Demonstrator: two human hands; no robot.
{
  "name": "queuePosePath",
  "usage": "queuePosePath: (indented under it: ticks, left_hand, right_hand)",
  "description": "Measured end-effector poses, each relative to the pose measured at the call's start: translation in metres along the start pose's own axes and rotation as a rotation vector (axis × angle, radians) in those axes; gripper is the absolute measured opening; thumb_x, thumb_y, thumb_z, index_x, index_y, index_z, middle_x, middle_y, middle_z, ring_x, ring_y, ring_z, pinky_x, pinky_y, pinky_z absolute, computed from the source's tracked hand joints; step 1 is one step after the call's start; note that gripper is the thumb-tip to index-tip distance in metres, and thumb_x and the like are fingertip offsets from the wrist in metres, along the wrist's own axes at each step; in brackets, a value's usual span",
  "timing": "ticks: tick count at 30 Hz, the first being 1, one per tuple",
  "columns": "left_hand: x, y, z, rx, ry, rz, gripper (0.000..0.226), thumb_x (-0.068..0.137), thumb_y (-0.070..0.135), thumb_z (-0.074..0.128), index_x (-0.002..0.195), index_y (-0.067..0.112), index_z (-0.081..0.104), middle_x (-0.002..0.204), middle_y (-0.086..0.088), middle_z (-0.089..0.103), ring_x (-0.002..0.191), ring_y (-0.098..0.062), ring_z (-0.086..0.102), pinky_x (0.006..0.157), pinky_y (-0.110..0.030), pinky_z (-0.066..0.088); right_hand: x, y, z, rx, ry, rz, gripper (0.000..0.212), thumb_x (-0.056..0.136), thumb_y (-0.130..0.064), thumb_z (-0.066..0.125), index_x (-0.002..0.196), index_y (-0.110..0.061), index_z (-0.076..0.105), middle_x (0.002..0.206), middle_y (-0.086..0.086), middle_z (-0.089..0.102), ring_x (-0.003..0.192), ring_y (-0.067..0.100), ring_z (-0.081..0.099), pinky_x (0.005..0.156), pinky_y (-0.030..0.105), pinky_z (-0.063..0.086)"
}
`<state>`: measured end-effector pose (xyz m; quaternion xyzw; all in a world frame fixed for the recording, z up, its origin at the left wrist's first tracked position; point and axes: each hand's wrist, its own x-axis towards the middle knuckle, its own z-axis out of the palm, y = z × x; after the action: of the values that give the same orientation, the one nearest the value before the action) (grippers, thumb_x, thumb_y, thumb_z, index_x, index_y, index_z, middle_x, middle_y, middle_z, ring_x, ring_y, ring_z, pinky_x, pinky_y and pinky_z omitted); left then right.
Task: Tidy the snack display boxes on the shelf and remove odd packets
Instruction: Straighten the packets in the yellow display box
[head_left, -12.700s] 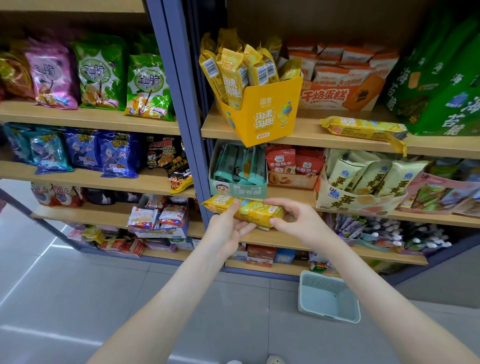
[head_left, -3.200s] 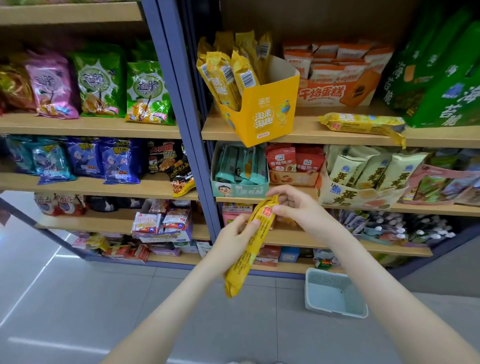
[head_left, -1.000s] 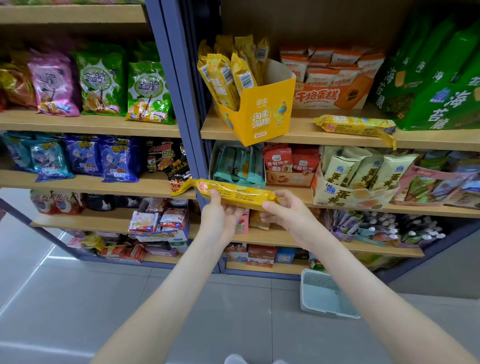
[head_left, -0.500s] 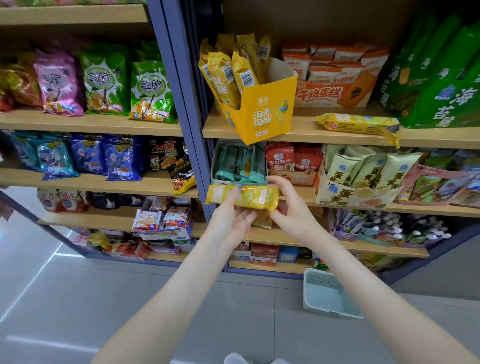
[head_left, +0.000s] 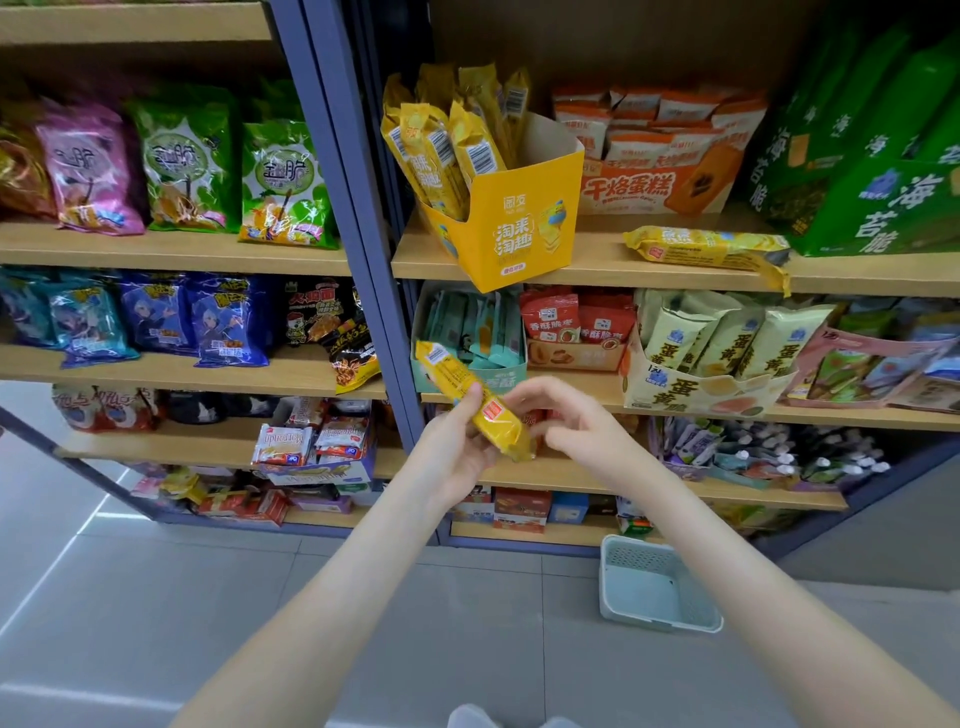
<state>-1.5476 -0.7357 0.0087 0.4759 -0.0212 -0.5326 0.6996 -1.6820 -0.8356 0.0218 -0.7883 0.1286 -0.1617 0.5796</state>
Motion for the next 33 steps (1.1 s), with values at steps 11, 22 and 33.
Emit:
queuePosePath:
  ticks: [11, 22, 33]
  left_hand:
    - [0.004, 0.003, 0.002, 0.487, -0.116, 0.173, 0.041, 0.098, 0.026, 0.054, 0.132, 0.004, 0.050, 0.115, -0.015, 0.069, 0.100, -0.023, 0.069, 0.089, -0.041, 0.056]
    - [0.012, 0.006, 0.029, 0.629, -0.007, 0.372, 0.025, 0.095, 0.025, 0.061, 0.113, 0.020, 0.045, 0.104, -0.010, 0.072, 0.089, -0.020, 0.072, 0.077, -0.033, 0.059]
    - [0.015, 0.039, 0.040, 0.672, -0.245, 0.452, 0.017, 0.097, 0.013, 0.054, 0.114, 0.017, 0.053, 0.093, -0.002, 0.076, 0.091, -0.019, 0.071, 0.088, -0.035, 0.055]
  right_hand:
    - [0.013, 0.008, -0.009, 0.081, 0.138, 0.284, 0.049, 0.090, -0.020, 0.067, 0.130, -0.027, 0.040, 0.116, -0.001, 0.056, 0.102, 0.006, 0.057, 0.075, 0.010, 0.048]
    - [0.015, 0.009, -0.020, 0.016, 0.043, 0.137, 0.060, 0.090, -0.009, 0.065, 0.128, -0.035, 0.027, 0.134, -0.004, 0.047, 0.118, 0.008, 0.052, 0.085, 0.014, 0.047]
    - [0.031, 0.005, -0.055, 0.482, -0.100, 0.135, 0.089, 0.066, -0.038, 0.085, 0.141, -0.028, 0.038, 0.138, 0.000, 0.054, 0.124, 0.020, 0.055, 0.094, 0.034, 0.050]
